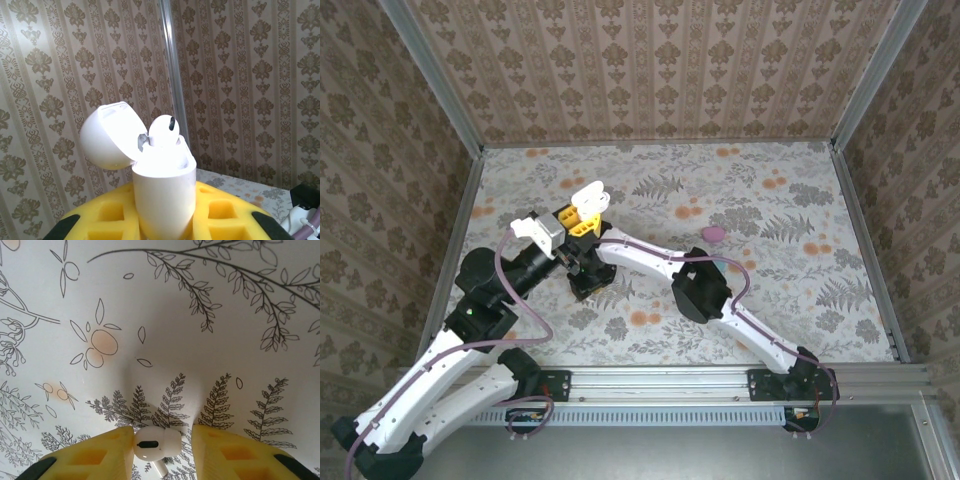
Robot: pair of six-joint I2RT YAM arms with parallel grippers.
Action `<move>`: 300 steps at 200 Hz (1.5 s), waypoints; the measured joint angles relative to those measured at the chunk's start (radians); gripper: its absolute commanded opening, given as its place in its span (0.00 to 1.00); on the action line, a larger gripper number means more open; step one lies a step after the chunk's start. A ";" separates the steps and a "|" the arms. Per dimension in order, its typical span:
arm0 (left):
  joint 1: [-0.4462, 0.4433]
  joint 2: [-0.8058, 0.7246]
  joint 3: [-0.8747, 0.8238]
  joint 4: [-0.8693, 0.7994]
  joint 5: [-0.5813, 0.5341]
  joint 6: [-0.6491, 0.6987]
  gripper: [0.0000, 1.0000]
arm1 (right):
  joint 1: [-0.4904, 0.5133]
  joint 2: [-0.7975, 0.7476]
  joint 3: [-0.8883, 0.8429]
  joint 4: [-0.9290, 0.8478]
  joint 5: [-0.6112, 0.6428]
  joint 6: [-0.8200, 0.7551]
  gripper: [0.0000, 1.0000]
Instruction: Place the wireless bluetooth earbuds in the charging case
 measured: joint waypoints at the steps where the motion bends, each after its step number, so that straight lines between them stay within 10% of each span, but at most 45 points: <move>1: 0.000 0.000 0.000 0.000 0.000 0.000 0.20 | 0.000 0.000 0.000 0.000 0.001 0.000 0.37; 102: 0.000 0.010 0.000 0.001 0.000 0.000 0.21 | 0.013 -0.007 -0.011 -0.015 0.085 0.005 0.33; 222: 0.000 0.156 0.000 0.066 0.013 -0.020 0.21 | -0.278 -0.682 -1.113 0.318 0.131 0.197 0.33; 300: 0.000 0.212 0.000 0.097 0.020 -0.039 0.21 | -0.295 -0.746 -1.205 0.449 0.102 0.265 0.40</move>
